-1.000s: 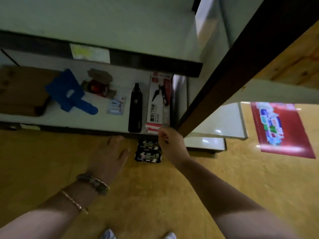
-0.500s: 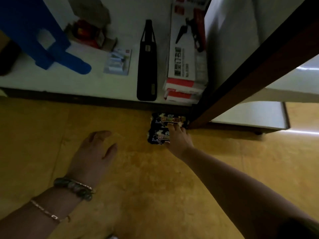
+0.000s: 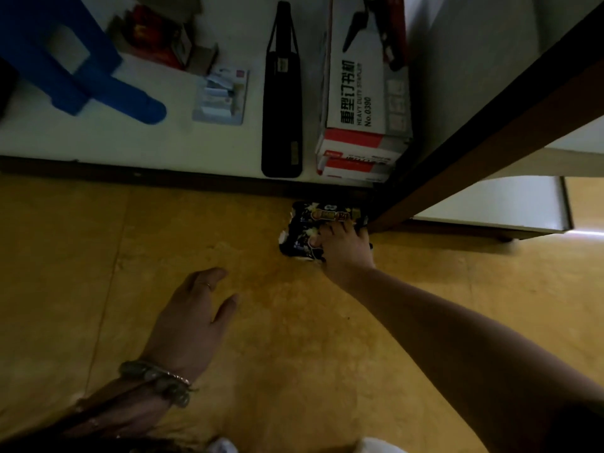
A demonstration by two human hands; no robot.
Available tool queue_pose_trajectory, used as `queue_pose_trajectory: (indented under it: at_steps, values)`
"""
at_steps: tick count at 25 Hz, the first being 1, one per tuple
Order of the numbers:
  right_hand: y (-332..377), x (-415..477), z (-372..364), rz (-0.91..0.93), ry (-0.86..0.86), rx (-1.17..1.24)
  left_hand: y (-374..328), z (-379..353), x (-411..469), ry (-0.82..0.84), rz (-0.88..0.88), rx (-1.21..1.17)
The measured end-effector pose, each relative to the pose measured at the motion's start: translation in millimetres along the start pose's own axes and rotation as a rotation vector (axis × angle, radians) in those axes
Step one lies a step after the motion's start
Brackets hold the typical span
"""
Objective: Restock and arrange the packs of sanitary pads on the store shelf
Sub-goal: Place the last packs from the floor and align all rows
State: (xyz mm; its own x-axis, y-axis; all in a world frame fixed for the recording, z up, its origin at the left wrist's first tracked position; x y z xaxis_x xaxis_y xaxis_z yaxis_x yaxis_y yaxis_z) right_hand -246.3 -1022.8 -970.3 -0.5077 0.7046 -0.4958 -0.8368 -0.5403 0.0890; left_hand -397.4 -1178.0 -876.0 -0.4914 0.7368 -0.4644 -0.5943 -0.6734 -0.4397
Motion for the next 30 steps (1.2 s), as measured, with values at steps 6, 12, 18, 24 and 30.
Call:
queue_pose_trajectory:
  at_steps: [6,12,18,24,30]
  values:
    - [18,-92,135,0.071,-0.054,0.279,-62,53,-63,0.077,-0.05,-0.041]
    - [37,-214,296,0.201,-0.081,0.557,-143,175,-113,0.043,-0.189,-0.271]
    - [31,-300,459,0.213,-0.12,0.678,-233,301,-182,0.044,-0.222,-0.338]
    - [46,-379,590,0.237,-0.226,0.573,-287,396,-237,-0.012,-0.221,-0.269]
    - [74,-433,671,0.257,-0.362,0.196,-317,497,-274,-0.084,-0.366,-0.411]
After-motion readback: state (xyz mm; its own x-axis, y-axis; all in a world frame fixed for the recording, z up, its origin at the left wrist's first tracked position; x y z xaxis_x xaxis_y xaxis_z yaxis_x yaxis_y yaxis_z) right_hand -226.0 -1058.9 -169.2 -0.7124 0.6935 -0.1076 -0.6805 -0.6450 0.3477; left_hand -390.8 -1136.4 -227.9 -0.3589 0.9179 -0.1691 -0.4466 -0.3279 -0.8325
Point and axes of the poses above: each hand's wrist, its own x-axis towards the middle knuckle, its own z-axis out of the back of the hand, y = z × x, the point moved 4 cm from there along x, towards the middle knuckle
